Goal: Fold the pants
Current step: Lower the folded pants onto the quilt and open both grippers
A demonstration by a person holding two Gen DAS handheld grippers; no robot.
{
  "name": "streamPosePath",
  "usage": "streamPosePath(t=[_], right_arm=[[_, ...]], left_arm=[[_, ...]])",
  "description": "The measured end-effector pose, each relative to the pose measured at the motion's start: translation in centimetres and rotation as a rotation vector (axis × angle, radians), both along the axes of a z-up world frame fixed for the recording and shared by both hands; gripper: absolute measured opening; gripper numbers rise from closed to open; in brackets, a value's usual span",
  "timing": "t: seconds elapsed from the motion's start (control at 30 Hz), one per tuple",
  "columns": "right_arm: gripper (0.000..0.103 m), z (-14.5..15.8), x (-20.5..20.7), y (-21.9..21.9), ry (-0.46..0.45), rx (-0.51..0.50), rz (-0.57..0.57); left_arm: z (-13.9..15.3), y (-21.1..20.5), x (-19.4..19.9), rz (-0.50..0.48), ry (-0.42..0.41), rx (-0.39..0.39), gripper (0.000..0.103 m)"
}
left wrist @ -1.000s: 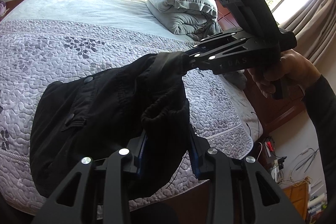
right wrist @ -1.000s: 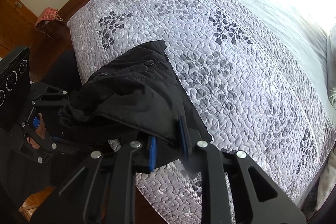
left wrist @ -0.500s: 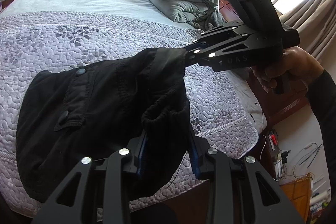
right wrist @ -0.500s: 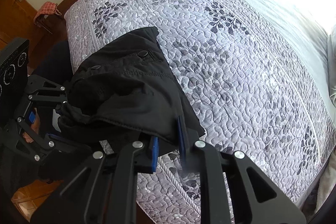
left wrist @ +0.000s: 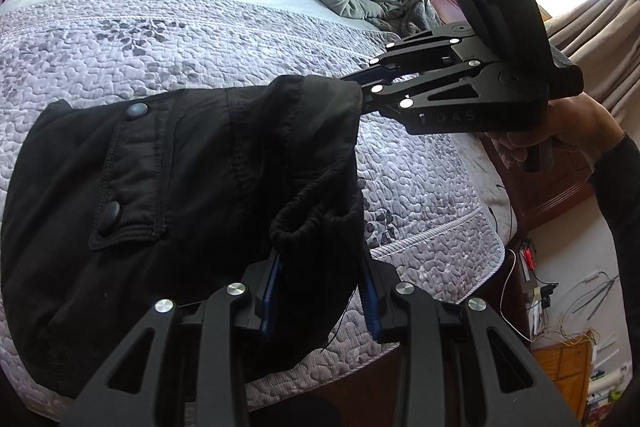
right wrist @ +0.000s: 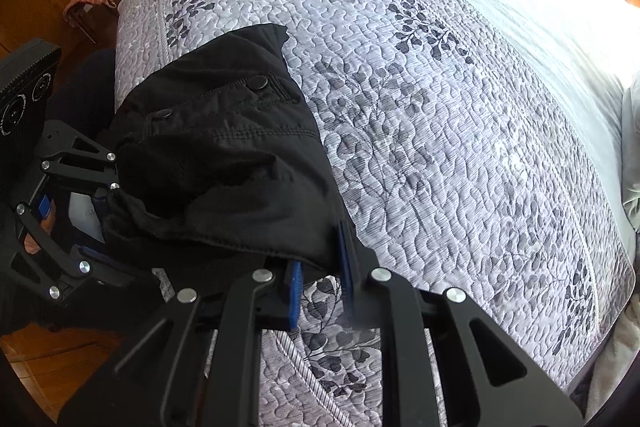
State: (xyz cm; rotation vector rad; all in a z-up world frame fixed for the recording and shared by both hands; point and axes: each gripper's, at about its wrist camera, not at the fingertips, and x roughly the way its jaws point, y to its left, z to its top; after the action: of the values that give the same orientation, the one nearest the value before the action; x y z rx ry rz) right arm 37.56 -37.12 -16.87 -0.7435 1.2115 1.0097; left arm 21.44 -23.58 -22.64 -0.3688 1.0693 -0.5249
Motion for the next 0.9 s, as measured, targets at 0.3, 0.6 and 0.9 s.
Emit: streamPosePath(t=[0.3,0.6,0.9], right_arm=[[0.014,-3.1,-0.3,-1.4,-0.006,-0.014,0.021],[0.029,-5.1,-0.5,-2.8,-0.015,-0.009,-0.01],[0.034,-4.0,-0.1,-8.7,-0.003,0.062,-0.335]], left_arm=[[-2.9,-1.5,0.5,-0.013,0.045,0.032,0.034],[-4.8,-2.0,0.6,-0.029,0.079,0.047,0.041],[-4.4,0.7,0.1,-0.122,0.144,-0.236,0.076]])
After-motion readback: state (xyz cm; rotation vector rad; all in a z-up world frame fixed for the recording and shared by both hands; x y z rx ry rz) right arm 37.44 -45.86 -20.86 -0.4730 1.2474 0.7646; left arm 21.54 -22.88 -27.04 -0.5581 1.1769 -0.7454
